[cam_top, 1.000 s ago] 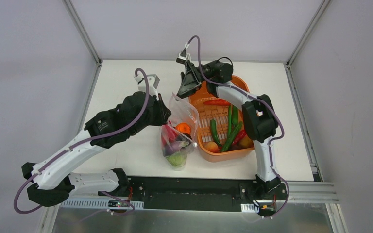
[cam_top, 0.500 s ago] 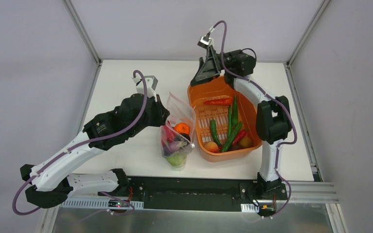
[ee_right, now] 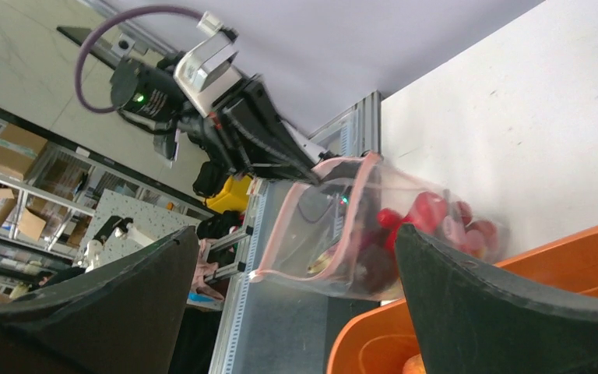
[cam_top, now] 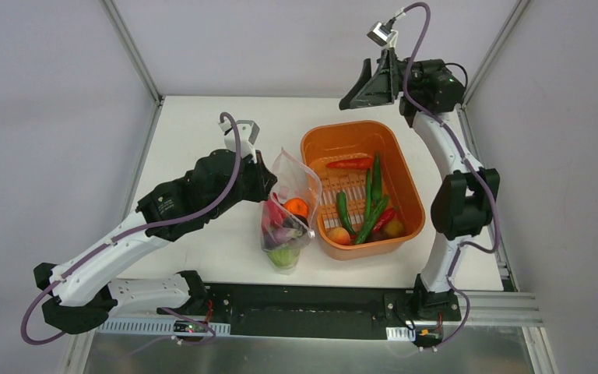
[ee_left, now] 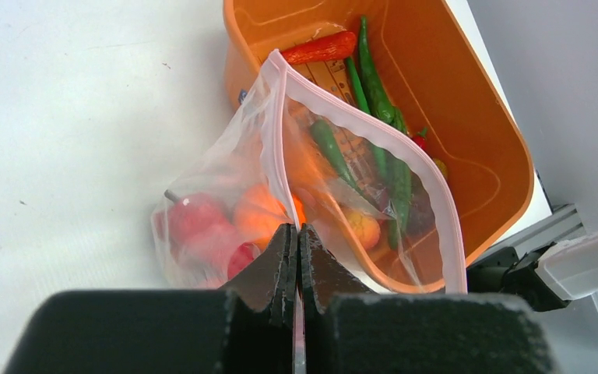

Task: Place the food in the zip-top bag and seal the zipper
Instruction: Pick up the fake vegetable from the bin.

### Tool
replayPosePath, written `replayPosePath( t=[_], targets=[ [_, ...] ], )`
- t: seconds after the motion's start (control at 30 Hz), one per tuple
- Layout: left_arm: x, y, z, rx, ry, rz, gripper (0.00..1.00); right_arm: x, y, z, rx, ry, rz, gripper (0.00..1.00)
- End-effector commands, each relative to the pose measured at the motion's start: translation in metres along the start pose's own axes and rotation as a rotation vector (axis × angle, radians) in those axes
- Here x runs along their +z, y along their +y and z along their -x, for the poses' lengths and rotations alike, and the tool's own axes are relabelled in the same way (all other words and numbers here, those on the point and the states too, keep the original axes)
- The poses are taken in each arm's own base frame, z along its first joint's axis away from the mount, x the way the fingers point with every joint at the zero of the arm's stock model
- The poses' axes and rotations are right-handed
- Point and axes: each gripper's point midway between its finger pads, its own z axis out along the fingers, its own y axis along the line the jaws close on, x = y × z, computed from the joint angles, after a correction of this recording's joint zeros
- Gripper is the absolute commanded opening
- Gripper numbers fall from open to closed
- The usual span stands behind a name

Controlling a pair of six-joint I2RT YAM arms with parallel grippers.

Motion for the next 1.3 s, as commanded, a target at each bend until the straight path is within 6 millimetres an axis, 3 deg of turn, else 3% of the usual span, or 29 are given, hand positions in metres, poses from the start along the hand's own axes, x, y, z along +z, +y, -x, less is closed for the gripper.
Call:
replayPosePath(
  t=[0.0,0.07,0.1,0.13,0.2,0.33,0.43,0.53,0.57,0.67,0.7,0.93,1.0,1.1,1.2,1.27],
  targets=[
    [-0.002,-0.014,0.016,0.027,-0.054,-0.061,0.0,-0.01,0.043,-0.025,-0.059,0.058,-0.057,1.0],
    [-0.002,-0.013,0.016,0.038,-0.057,-0.058,0.0,-0.01,0.042,-0.031,-0.074,0.056,-0.05,1.0],
    [-0.002,-0.012,0.017,0.041,-0.058,-0.057,0.0,-0.011,0.065,-0.037,-0.126,0.052,-0.05,1.0],
    [-0.003,-0.012,0.017,0.042,-0.061,-0.06,0.0,-0.011,0.045,-0.033,-0.076,0.029,-0.038,1.0],
    [-0.005,-0.011,0.017,0.042,-0.069,-0.061,0.0,-0.008,0.044,-0.037,-0.112,-0.01,-0.025,1.0],
    [-0.008,-0.008,0.015,0.031,-0.08,-0.07,0.0,-0.019,0.027,-0.072,-0.225,-0.025,-0.053,1.0],
    [-0.009,-0.005,0.011,0.033,-0.073,-0.063,0.0,-0.03,0.032,-0.082,-0.315,-0.101,-0.096,1.0],
    [-0.01,-0.002,0.009,0.038,-0.066,-0.056,0.0,-0.06,0.026,-0.062,-0.234,-0.301,-0.226,1.0],
    [-0.01,-0.001,0.008,0.039,-0.065,-0.055,0.0,-0.073,0.013,-0.052,-0.226,-0.407,-0.338,1.0],
    [-0.01,0.0,0.007,0.044,-0.065,-0.052,0.0,-0.081,-0.007,-0.057,-0.342,-0.446,-0.682,1.0],
    [-0.009,0.001,0.007,0.046,-0.063,-0.05,0.0,-0.093,-0.016,-0.052,-0.392,-0.465,-0.793,1.0],
    [-0.004,-0.002,0.007,0.054,-0.059,-0.046,0.0,-0.139,-0.056,-0.041,-0.129,-0.693,-1.11,1.0],
    [-0.001,-0.003,0.007,0.056,-0.055,-0.043,0.0,-0.135,-0.076,-0.048,-0.081,-0.676,-1.167,1.0],
    [-0.001,-0.005,0.009,0.059,-0.053,-0.05,0.0,-0.113,-0.111,-0.068,-0.052,-0.561,-1.248,1.0],
    [-0.001,-0.007,0.013,0.056,-0.059,-0.056,0.0,-0.103,-0.148,-0.084,0.08,-0.582,-1.293,0.99],
    [-0.001,-0.008,0.015,0.055,-0.063,-0.059,0.0,-0.092,-0.17,-0.092,0.161,-0.638,-1.28,0.87]
  ],
)
